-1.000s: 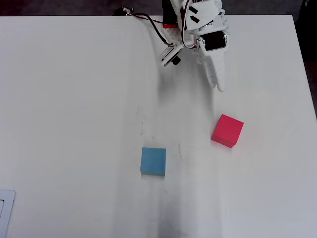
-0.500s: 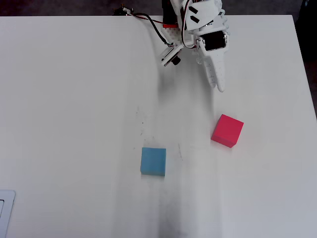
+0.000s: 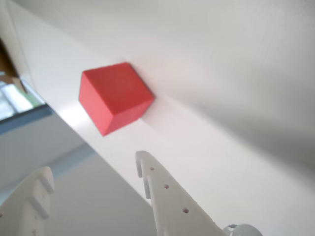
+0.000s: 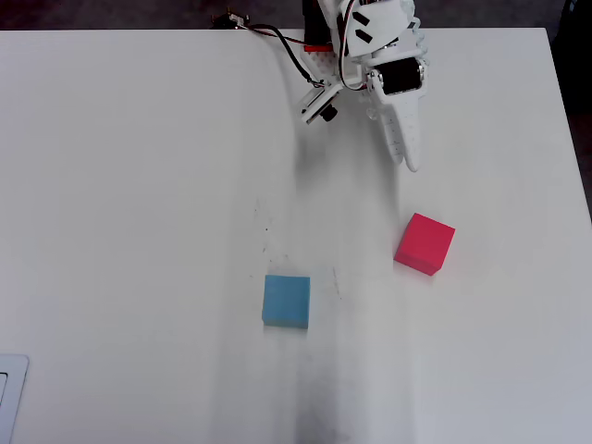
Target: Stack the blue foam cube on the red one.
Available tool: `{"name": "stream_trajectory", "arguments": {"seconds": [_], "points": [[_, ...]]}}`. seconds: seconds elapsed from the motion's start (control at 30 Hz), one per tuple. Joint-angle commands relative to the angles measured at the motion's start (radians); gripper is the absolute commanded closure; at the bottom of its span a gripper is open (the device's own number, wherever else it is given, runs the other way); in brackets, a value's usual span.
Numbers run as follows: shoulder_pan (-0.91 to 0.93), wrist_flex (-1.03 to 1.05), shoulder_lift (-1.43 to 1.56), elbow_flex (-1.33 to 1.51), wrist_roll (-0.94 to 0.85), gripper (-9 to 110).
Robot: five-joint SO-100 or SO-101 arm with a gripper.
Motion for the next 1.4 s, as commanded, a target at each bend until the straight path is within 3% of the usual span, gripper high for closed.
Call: {"name": "stream_trajectory", "arguments": {"seconds": [0.0, 1.1, 1.37], "points": [[-0.009, -0.014, 0.011, -0.009, 0.005, 79], [-0.012, -0.026, 0.008, -0.012, -0.003, 80], [0.184, -0.086, -0.293, -0.367, -0.095, 79]]}}
